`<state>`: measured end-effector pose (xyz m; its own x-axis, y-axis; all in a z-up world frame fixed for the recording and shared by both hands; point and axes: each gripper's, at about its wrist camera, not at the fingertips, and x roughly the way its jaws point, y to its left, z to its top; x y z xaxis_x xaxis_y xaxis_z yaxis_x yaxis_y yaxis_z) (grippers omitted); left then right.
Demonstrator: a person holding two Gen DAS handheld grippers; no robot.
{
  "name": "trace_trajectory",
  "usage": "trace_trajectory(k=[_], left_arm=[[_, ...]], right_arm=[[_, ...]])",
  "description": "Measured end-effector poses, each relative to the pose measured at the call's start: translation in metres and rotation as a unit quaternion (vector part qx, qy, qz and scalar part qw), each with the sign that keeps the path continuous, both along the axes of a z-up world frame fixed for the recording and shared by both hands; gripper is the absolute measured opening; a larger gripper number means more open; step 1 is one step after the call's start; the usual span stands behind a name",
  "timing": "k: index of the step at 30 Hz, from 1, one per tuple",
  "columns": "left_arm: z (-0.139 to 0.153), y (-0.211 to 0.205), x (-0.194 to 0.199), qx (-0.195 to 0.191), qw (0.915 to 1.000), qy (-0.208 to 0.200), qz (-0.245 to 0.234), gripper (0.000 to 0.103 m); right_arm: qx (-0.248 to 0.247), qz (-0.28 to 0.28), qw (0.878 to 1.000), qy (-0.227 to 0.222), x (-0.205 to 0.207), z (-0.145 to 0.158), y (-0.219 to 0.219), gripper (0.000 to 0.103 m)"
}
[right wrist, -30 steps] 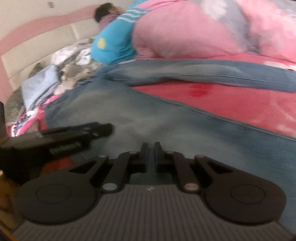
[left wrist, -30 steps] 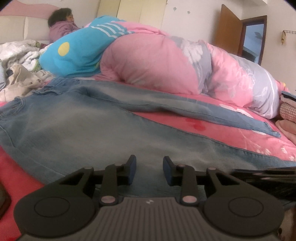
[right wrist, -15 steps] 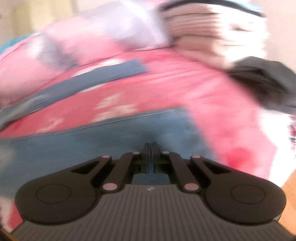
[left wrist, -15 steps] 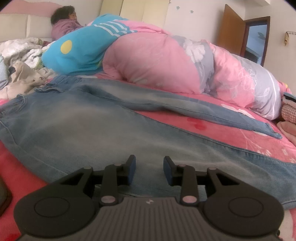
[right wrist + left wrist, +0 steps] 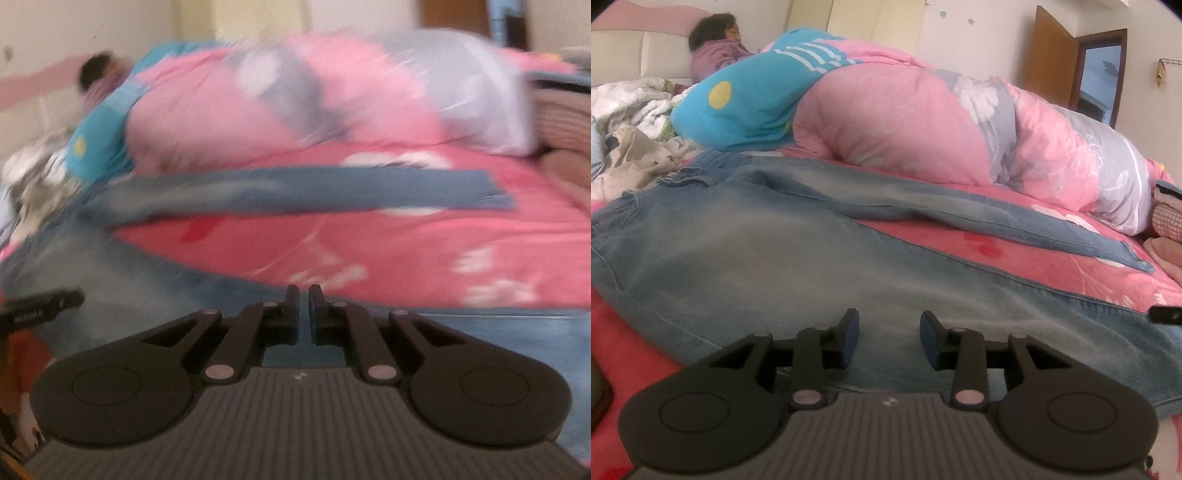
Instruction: Fold clothes
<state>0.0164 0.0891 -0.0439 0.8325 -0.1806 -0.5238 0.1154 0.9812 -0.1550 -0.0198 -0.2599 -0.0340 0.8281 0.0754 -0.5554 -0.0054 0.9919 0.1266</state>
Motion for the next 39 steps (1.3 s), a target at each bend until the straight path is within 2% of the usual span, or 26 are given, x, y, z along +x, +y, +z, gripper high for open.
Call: trace_trajectory(k=[2, 4, 8, 10, 14, 15, 16, 17, 18, 21, 24, 27, 29, 33, 34, 36, 39], left_arm=[[0.0, 0.0, 0.0, 0.001, 1.0, 0.001, -0.001, 0.038], [0.001, -0.001, 0.0, 0.001, 1.0, 0.002, -0.001, 0.039], [0.001, -0.002, 0.001, -0.001, 1.0, 0.004, -0.001, 0.04], [0.001, -0.001, 0.0, -0.003, 1.0, 0.005, -0.001, 0.04], [0.001, 0.0, -0.001, -0.007, 1.0, 0.005, 0.0, 0.04], [0.001, 0.0, -0.001, -0.007, 1.0, 0.005, 0.0, 0.04], [0.001, -0.001, -0.001, -0.006, 1.0, 0.004, 0.001, 0.04], [0.001, -0.002, -0.001, -0.004, 1.0, 0.003, 0.001, 0.041], [0.0, -0.003, -0.002, -0.002, 1.0, 0.002, 0.001, 0.041], [0.0, -0.005, -0.002, 0.004, 1.0, -0.001, 0.002, 0.042], [-0.001, -0.005, -0.002, 0.004, 1.0, -0.003, 0.002, 0.042], [-0.001, -0.004, -0.003, 0.004, 1.0, -0.006, 0.001, 0.042], [-0.001, -0.003, -0.004, 0.003, 1.0, -0.007, 0.0, 0.042], [-0.001, -0.001, -0.006, 0.0, 1.0, -0.008, -0.002, 0.042], [-0.001, 0.001, -0.006, -0.002, 1.0, -0.007, -0.002, 0.042], [0.0, 0.003, -0.006, -0.008, 1.0, -0.004, -0.003, 0.042], [0.0, 0.007, -0.006, -0.022, 0.9998, 0.0, -0.001, 0.042]], right_arm=[[0.007, -0.001, 1.0, 0.021, 0.008, -0.008, -0.004, 0.006], [0.011, -0.031, 0.999, 0.038, 0.007, -0.013, -0.023, 0.005], [0.078, -0.118, 0.989, 0.033, -0.012, -0.014, -0.096, 0.002], [0.088, -0.184, 0.979, 0.029, -0.032, -0.014, -0.133, 0.002], [0.061, -0.315, 0.947, 0.027, -0.083, -0.011, -0.192, 0.0], [0.068, -0.337, 0.939, 0.024, -0.095, -0.008, -0.201, 0.006], [0.053, -0.366, 0.928, 0.03, -0.104, -0.004, -0.203, 0.013], [0.038, -0.39, 0.919, 0.034, -0.112, 0.0, -0.203, 0.013], [0.026, -0.389, 0.92, 0.027, -0.117, 0.006, -0.197, 0.013], [0.034, -0.33, 0.943, -0.01, -0.125, 0.024, -0.164, 0.014], [0.05, -0.212, 0.975, -0.033, -0.111, 0.038, -0.113, 0.015], [0.05, -0.08, 0.995, -0.04, -0.089, 0.037, -0.047, 0.016], [0.036, -0.003, 0.999, -0.035, -0.077, 0.029, -0.004, 0.016], [-0.035, 0.083, 0.996, -0.01, -0.074, -0.005, 0.059, 0.019], [-0.05, 0.081, 0.995, -0.007, -0.078, -0.014, 0.063, 0.02], [-0.061, 0.069, 0.995, -0.047, -0.103, -0.027, 0.067, 0.02], [-0.026, 0.06, 0.997, -0.044, -0.133, -0.028, 0.06, 0.028]])
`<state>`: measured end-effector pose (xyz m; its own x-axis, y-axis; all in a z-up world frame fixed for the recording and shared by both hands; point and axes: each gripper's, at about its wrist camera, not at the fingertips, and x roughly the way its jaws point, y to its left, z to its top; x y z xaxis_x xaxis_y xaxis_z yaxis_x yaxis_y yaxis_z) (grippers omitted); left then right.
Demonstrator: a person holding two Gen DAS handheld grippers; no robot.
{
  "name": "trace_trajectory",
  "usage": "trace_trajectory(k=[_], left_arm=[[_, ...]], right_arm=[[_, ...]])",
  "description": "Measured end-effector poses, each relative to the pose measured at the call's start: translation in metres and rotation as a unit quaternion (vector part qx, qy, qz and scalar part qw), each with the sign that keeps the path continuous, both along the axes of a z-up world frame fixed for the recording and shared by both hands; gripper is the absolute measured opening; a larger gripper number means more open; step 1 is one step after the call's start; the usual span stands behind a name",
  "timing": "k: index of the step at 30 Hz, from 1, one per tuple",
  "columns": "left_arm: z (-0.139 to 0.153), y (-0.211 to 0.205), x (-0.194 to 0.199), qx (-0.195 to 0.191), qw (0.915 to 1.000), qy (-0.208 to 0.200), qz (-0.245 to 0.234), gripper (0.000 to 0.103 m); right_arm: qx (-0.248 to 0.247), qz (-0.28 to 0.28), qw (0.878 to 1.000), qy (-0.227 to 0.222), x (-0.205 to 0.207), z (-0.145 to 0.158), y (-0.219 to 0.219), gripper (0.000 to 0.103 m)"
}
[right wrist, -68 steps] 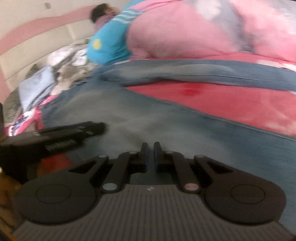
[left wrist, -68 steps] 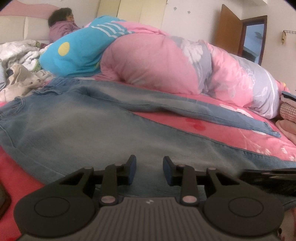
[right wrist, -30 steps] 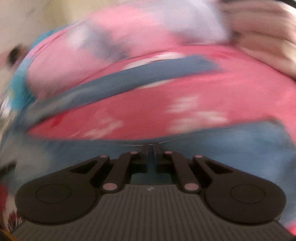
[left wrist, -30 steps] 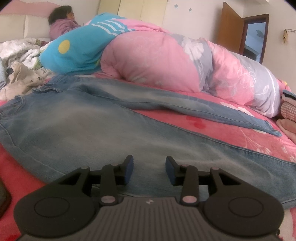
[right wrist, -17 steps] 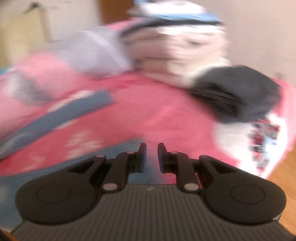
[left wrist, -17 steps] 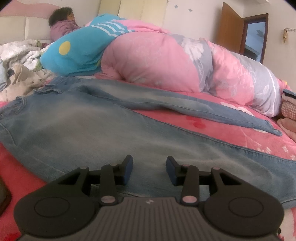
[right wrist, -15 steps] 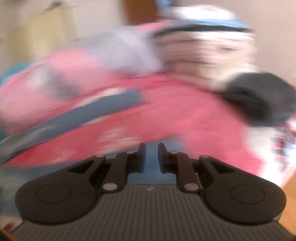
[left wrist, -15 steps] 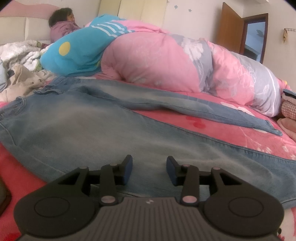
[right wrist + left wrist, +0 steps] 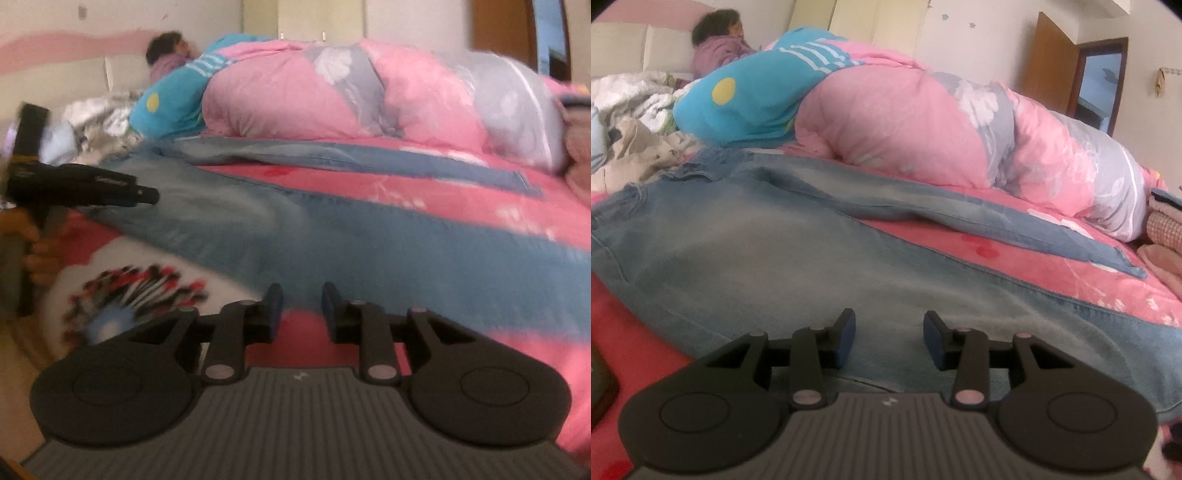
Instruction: Fold clothes
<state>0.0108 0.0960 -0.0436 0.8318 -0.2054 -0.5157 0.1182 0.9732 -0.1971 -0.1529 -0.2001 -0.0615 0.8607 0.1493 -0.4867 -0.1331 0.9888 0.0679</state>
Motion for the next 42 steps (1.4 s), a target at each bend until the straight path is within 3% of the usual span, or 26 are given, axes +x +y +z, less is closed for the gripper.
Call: trace_trajectory(k=[5, 11, 14, 17, 20, 22, 25, 30, 33, 39, 40, 42], left_arm=[[0.0, 0.0, -0.002, -0.002, 1.0, -0.002, 0.002, 0.044], [-0.001, -0.001, -0.005, 0.001, 1.0, -0.007, 0.005, 0.044], [-0.002, -0.002, -0.006, 0.004, 0.9999, -0.01, 0.006, 0.044], [-0.002, -0.004, -0.008, 0.009, 0.9999, -0.013, 0.006, 0.044], [-0.003, -0.003, -0.007, 0.006, 0.9999, -0.012, 0.006, 0.045], [-0.002, -0.002, -0.006, 0.003, 0.9999, -0.011, 0.005, 0.047], [-0.002, -0.003, -0.005, 0.0, 0.9999, -0.01, 0.003, 0.051], [-0.002, -0.005, -0.005, 0.004, 0.9999, -0.01, 0.0, 0.054], [-0.002, -0.003, -0.006, -0.002, 1.0, -0.009, -0.001, 0.054], [-0.003, -0.001, -0.007, 0.001, 0.9999, -0.01, -0.007, 0.055], [-0.003, -0.001, -0.007, 0.001, 0.9999, -0.01, -0.008, 0.056], [-0.003, -0.002, -0.006, 0.002, 0.9999, -0.01, -0.011, 0.059]], right_arm=[[0.012, -0.021, 1.0, 0.018, -0.023, 0.014, -0.004, 0.031], [0.001, -0.051, 0.997, -0.056, 0.001, 0.038, -0.007, 0.042], [0.005, -0.078, 0.995, -0.056, 0.019, 0.028, -0.022, 0.042], [0.026, -0.125, 0.992, -0.016, 0.03, 0.0, -0.041, 0.042], [0.054, -0.128, 0.989, -0.051, 0.006, -0.018, -0.048, 0.043], [0.043, -0.12, 0.99, -0.055, -0.01, -0.02, -0.045, 0.045], [0.036, -0.118, 0.992, -0.032, -0.024, -0.009, -0.044, 0.046], [0.028, -0.154, 0.982, -0.102, -0.029, 0.024, -0.055, 0.048], [0.014, -0.185, 0.976, -0.112, -0.007, 0.03, -0.066, 0.051], [0.051, -0.249, 0.966, -0.046, 0.019, -0.016, -0.097, 0.05], [0.041, -0.241, 0.967, -0.067, 0.01, -0.023, -0.093, 0.051], [0.025, -0.233, 0.97, -0.066, 0.0, -0.022, -0.087, 0.051]])
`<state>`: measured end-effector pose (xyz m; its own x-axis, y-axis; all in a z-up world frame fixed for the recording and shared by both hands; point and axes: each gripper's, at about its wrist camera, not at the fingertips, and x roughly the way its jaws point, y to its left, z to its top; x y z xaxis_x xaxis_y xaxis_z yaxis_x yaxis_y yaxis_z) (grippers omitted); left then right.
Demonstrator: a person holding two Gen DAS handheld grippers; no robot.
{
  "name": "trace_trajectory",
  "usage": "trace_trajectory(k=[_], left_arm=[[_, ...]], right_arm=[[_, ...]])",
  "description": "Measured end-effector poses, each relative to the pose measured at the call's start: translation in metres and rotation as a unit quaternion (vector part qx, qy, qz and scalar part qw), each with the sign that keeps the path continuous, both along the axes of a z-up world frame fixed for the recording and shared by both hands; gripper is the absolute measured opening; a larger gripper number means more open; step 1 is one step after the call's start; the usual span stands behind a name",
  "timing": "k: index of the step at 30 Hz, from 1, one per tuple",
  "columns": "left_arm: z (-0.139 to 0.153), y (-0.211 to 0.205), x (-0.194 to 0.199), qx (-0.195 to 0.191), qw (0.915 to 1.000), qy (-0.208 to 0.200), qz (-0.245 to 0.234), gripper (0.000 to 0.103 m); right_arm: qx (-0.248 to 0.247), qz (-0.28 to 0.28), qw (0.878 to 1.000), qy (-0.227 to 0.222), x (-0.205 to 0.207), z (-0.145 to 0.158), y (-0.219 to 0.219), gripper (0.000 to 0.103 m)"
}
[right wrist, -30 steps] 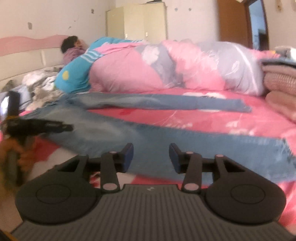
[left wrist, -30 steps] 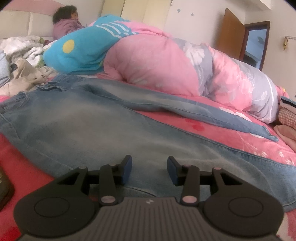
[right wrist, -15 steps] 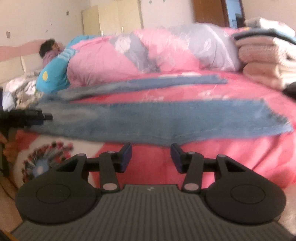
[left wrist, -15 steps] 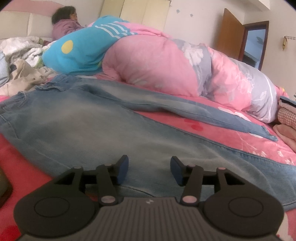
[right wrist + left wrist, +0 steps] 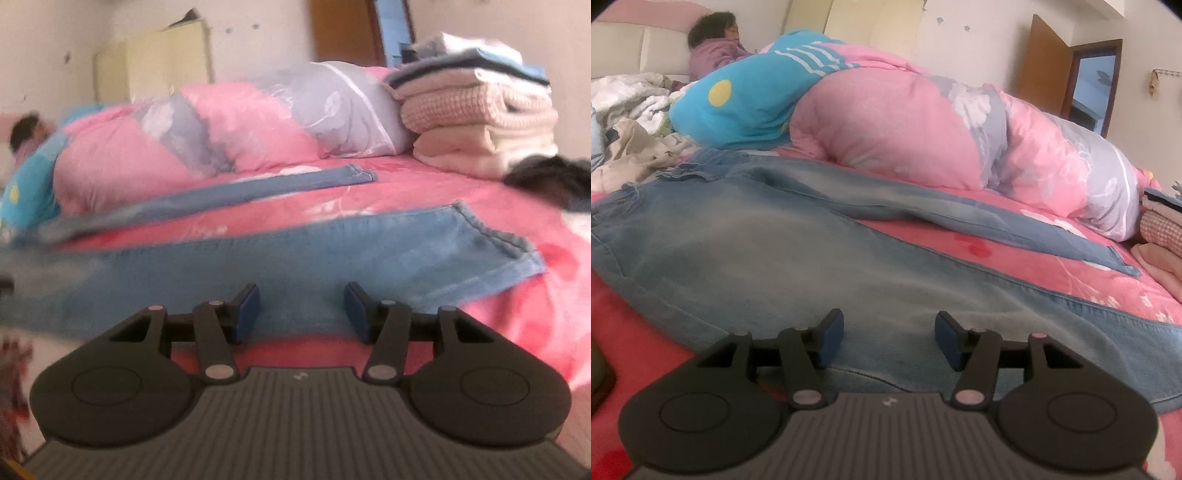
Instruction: Fold clothes
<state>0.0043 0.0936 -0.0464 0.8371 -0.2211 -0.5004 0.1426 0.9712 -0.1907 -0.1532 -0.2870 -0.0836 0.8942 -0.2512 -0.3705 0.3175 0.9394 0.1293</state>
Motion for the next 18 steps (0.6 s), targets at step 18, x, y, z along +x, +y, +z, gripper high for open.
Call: trace_trajectory(k=[18], left_arm=[[-0.001, -0.005, -0.002, 0.009, 0.9999, -0.003, -0.004, 0.065]], right_arm=[[0.061, -0.087, 0.994, -0.021, -0.008, -0.003, -0.06, 0.054]])
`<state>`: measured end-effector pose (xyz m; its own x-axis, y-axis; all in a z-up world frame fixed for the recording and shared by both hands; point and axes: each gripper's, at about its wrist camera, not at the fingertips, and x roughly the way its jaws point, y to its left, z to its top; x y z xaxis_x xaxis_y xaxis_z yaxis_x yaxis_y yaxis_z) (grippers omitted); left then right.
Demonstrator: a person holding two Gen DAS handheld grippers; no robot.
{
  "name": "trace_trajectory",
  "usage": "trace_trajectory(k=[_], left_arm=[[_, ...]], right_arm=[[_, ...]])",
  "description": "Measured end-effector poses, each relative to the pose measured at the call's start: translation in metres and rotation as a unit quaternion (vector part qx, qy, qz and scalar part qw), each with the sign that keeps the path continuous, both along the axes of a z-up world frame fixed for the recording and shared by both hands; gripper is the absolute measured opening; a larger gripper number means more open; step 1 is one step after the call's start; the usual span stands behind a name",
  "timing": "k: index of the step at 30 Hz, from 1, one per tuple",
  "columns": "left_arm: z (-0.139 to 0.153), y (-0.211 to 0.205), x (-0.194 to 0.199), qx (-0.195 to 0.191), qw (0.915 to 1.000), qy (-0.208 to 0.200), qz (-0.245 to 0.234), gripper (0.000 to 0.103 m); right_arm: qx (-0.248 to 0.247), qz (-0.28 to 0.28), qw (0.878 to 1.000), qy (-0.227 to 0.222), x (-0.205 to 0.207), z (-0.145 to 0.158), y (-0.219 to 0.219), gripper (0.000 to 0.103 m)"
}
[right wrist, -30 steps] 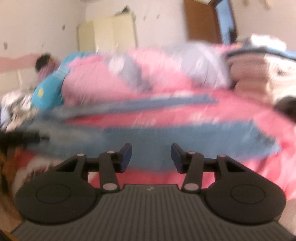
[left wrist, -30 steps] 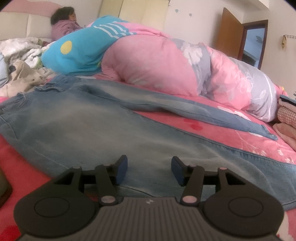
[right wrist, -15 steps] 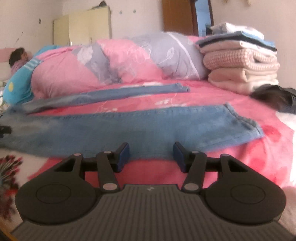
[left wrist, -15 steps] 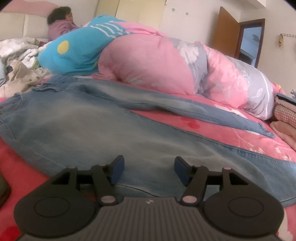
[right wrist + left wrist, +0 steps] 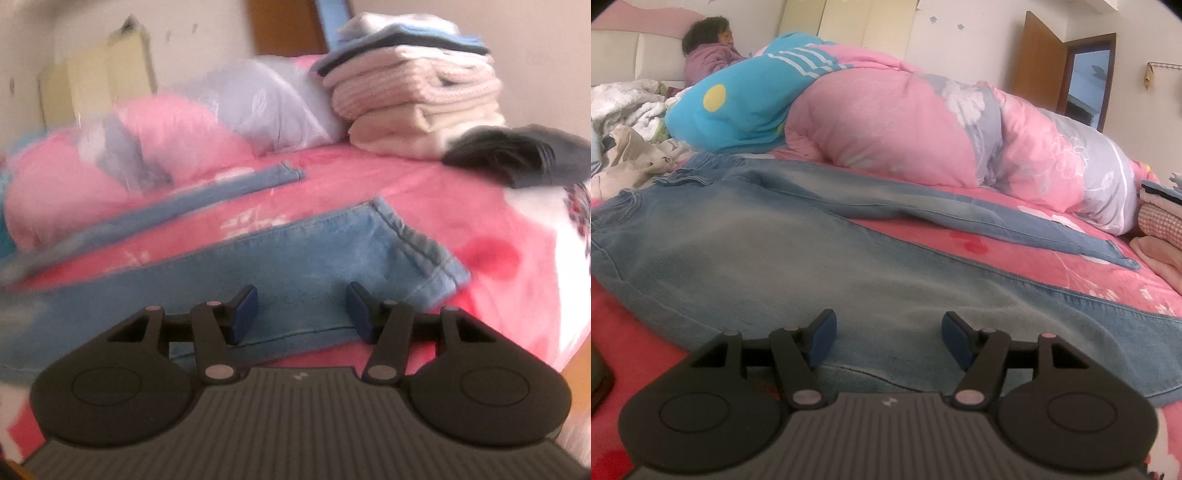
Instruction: Fold clothes
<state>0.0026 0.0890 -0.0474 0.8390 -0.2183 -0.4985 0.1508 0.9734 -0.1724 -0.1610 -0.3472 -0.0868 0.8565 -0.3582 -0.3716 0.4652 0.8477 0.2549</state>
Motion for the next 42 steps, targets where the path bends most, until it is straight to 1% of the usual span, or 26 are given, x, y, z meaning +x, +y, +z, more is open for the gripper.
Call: trace_trajectory(k=[2, 6, 9, 11, 12, 13, 14, 15, 16, 17, 18, 19, 21, 22, 23, 25, 28, 30, 33, 35, 37, 38, 39, 41, 42], left_arm=[[0.0, 0.0, 0.0, -0.002, 1.0, 0.001, 0.0, 0.066], [0.002, 0.0, 0.0, -0.008, 1.0, 0.004, -0.001, 0.07], [0.002, 0.0, -0.001, -0.008, 1.0, 0.004, -0.002, 0.073], [0.002, 0.0, -0.001, -0.009, 0.9999, 0.004, -0.003, 0.074], [0.002, 0.0, -0.002, -0.009, 0.9999, 0.005, -0.003, 0.075], [0.002, 0.0, -0.002, -0.009, 0.9999, 0.005, -0.003, 0.075], [0.002, 0.0, -0.002, -0.009, 0.9999, 0.005, -0.004, 0.075], [0.002, 0.0, -0.003, -0.009, 0.9999, 0.005, -0.004, 0.075], [0.002, 0.0, -0.003, -0.008, 1.0, 0.004, -0.004, 0.075], [0.001, -0.001, -0.003, -0.007, 1.0, 0.003, -0.004, 0.075], [0.001, -0.001, -0.004, -0.006, 1.0, 0.002, -0.004, 0.075], [0.001, -0.001, -0.004, -0.005, 1.0, 0.001, -0.003, 0.075], [0.001, 0.0, -0.005, -0.01, 0.9999, -0.002, 0.0, 0.075], [0.001, 0.001, -0.006, -0.014, 0.9999, -0.004, 0.003, 0.075], [0.003, 0.002, -0.007, -0.017, 0.9998, -0.005, 0.006, 0.077], [0.009, 0.004, -0.007, -0.023, 0.9996, -0.007, 0.015, 0.078], [0.023, 0.0, -0.004, -0.025, 0.9994, -0.015, 0.017, 0.079], [0.035, -0.006, 0.003, -0.018, 0.9995, -0.024, 0.013, 0.079], [0.051, -0.021, 0.026, -0.002, 0.9997, -0.023, 0.012, 0.079], [0.059, -0.032, 0.05, 0.008, 0.9996, -0.013, 0.025, 0.078], [0.062, -0.039, 0.073, 0.012, 0.9991, -0.02, 0.035, 0.076], [0.062, -0.043, 0.086, 0.014, 0.9988, -0.024, 0.039, 0.075], [0.061, -0.047, 0.099, 0.018, 0.9987, -0.025, 0.041, 0.072], [0.056, -0.054, 0.122, 0.023, 0.9987, -0.024, 0.039, 0.056], [0.052, -0.057, 0.133, 0.026, 0.9988, -0.021, 0.036, 0.053]], right_arm=[[0.003, 0.006, 1.0, 0.009, -0.008, 0.002, 0.006, 0.054], [0.028, 0.009, 0.999, 0.019, -0.031, 0.012, 0.018, 0.055], [0.045, 0.014, 0.999, 0.002, -0.038, 0.025, 0.025, 0.055], [0.034, 0.036, 0.999, -0.016, -0.034, 0.037, 0.036, 0.057], [0.027, 0.057, 0.998, -0.015, -0.026, 0.042, 0.043, 0.059], [0.021, 0.077, 0.997, -0.012, -0.018, 0.046, 0.05, 0.063], [0.016, 0.096, 0.995, -0.002, -0.009, 0.047, 0.058, 0.068], [0.011, 0.115, 0.993, 0.01, 0.001, 0.048, 0.066, 0.07], [0.005, 0.131, 0.991, 0.022, 0.01, 0.047, 0.075, 0.075], [-0.001, 0.146, 0.989, 0.036, 0.02, 0.046, 0.084, 0.083], [-0.007, 0.16, 0.986, 0.051, 0.029, 0.043, 0.093, 0.086], [-0.013, 0.172, 0.983, 0.066, 0.037, 0.041, 0.101, 0.088], [-0.017, 0.187, 0.977, 0.099, 0.049, 0.035, 0.112, 0.096], [-0.02, 0.192, 0.973, 0.124, 0.055, 0.032, 0.117, 0.102], [-0.03, 0.194, 0.97, 0.141, 0.057, 0.03, 0.121, 0.102], [-0.067, 0.193, 0.965, 0.161, 0.06, 0.029, 0.131, 0.102], [-0.08, 0.197, 0.96, 0.18, 0.061, 0.032, 0.138, 0.102], [-0.082, 0.201, 0.957, 0.193, 0.063, 0.034, 0.138, 0.102], [-0.088, 0.211, 0.953, 0.2, 0.063, 0.04, 0.135, 0.102], [-0.105, 0.216, 0.953, 0.187, 0.062, 0.05, 0.131, 0.102], [-0.126, 0.223, 0.953, 0.159, 0.064, 0.063, 0.125, 0.102], [-0.134, 0.227, 0.954, 0.142, 0.065, 0.071, 0.122, 0.102], [-0.137, 0.234, 0.956, 0.114, 0.068, 0.081, 0.118, 0.102], [-0.135, 0.248, 0.957, 0.066, 0.08, 0.101, 0.108, 0.102], [-0.133, 0.256, 0.956, 0.044, 0.088, 0.11, 0.103, 0.102]])
